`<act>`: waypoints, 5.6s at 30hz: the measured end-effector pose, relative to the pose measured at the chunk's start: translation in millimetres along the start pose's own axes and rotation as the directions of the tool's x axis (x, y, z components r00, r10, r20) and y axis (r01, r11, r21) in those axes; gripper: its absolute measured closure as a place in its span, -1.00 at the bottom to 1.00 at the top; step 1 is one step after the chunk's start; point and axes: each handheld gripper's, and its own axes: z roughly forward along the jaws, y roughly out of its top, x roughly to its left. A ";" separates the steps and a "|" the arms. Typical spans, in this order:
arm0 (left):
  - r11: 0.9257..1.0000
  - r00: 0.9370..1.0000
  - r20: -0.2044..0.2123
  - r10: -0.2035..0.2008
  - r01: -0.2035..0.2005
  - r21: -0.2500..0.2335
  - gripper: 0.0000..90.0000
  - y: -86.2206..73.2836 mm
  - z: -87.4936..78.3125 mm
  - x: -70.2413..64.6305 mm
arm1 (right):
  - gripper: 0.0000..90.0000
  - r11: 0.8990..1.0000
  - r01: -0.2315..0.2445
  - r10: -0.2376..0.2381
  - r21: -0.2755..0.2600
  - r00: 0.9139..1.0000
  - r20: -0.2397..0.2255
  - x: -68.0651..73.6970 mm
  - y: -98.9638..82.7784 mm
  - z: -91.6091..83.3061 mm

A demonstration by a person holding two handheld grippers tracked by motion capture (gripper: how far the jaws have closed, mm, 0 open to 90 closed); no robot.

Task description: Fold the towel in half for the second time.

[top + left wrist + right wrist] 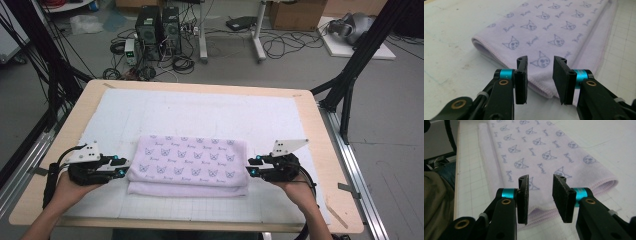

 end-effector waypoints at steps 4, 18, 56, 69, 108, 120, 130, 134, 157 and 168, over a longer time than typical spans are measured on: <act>0.999 1.000 0.018 -0.003 0.003 0.039 0.44 -4.2 16.9 -0.2 | 0.42 0.999 0.014 -0.013 0.040 1.000 -0.005 2.7 -3.5 16.3; 0.996 1.000 0.014 -0.020 0.018 0.091 0.50 -21.6 20.0 -0.6 | 0.55 0.995 0.016 -0.016 0.101 1.000 -0.005 11.5 -33.2 29.2; 0.997 0.997 0.012 0.083 -0.083 0.006 0.92 10.8 -3.9 -26.6 | 0.88 0.997 0.079 -0.079 -0.003 0.997 -0.006 19.1 -3.8 3.5; 0.993 0.995 0.067 0.077 -0.082 0.087 0.42 -14.0 15.0 -41.2 | 0.52 0.998 0.043 -0.039 0.043 0.996 -0.084 33.5 -25.8 19.8; 0.999 0.997 -0.064 -0.044 0.044 -0.004 0.18 16.7 23.7 14.6 | 0.19 1.000 0.004 -0.005 0.017 0.998 0.061 -29.1 17.9 29.8; 0.988 0.976 -0.166 -0.140 0.148 0.036 0.04 14.9 65.6 58.3 | 0.03 0.996 -0.072 0.065 0.060 0.991 0.119 -70.8 8.8 56.2; 0.978 0.971 -0.142 -0.191 0.201 0.061 0.08 4.6 79.4 67.9 | 0.08 0.988 -0.124 0.113 0.092 0.986 0.121 -78.4 -4.9 72.0; 0.977 0.975 -0.111 -0.195 0.202 0.064 0.37 5.4 80.1 65.8 | 0.26 0.988 -0.135 0.126 0.077 0.985 0.114 -76.6 -7.5 71.0; 0.991 0.958 -0.254 -0.130 0.124 -0.040 0.84 79.8 73.3 93.3 | 0.76 0.998 -0.032 0.021 0.048 0.977 0.210 -100.7 58.7 39.1; 0.981 0.945 -0.273 -0.182 0.192 0.009 0.36 69.9 84.6 113.1 | 0.15 0.989 -0.116 0.087 0.095 0.961 0.261 -127.2 60.7 61.0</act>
